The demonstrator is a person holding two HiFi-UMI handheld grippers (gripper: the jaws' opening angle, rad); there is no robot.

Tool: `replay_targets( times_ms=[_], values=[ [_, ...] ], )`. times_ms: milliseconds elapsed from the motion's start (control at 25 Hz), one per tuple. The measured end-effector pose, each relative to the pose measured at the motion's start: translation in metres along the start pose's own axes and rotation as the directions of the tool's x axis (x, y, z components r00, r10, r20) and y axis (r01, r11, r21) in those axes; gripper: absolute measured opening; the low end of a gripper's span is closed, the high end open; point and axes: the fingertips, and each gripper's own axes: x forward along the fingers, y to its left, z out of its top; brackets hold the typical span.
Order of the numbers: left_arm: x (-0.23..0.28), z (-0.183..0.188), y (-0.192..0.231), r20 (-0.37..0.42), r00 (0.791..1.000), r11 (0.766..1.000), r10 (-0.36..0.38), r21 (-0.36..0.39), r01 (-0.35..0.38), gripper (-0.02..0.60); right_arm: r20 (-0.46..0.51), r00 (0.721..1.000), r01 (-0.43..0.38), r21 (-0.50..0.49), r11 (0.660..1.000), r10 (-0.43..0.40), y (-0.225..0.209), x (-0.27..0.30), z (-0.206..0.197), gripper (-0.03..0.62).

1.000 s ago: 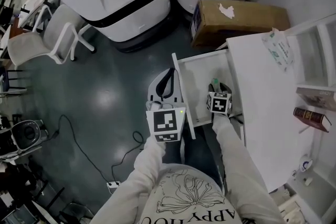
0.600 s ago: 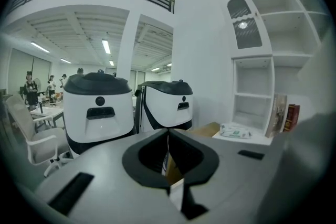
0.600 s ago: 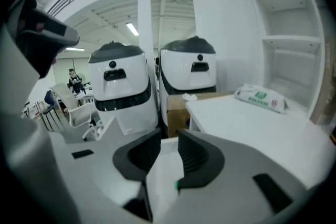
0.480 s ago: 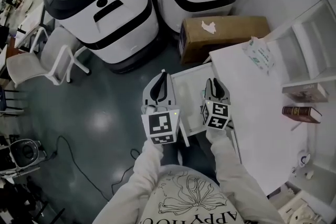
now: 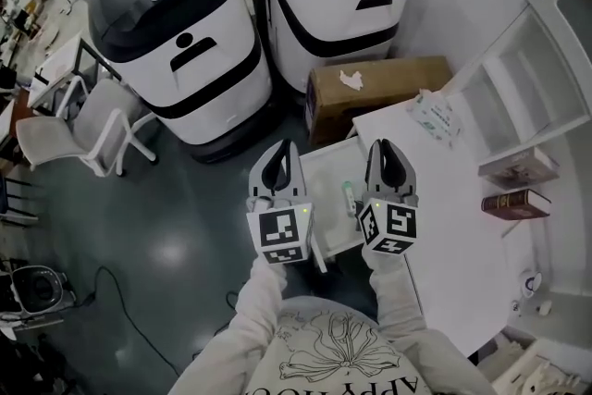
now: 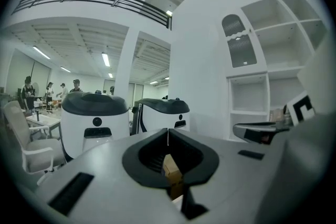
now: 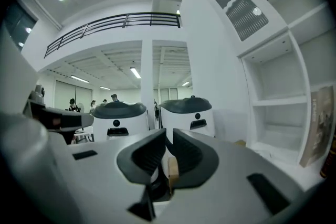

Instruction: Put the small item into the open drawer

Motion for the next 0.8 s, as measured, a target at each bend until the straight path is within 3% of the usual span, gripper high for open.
replay_targets(
  times_ms=[360,800],
  values=[
    [-0.018,0.038,-0.014,0.088,0.996,1.000,-0.022,0.015,0.020,0.008,0.101,0.994,-0.031,-0.004,1.000,0.031,0.011,-0.029,0.050,0.035],
    [-0.032,0.061,-0.022,0.128,0.991,0.999,-0.029,0.040,0.024,0.008,0.183,0.983,-0.023,-0.029,0.999,0.028,0.012,-0.052,0.087,0.031]
  ],
)
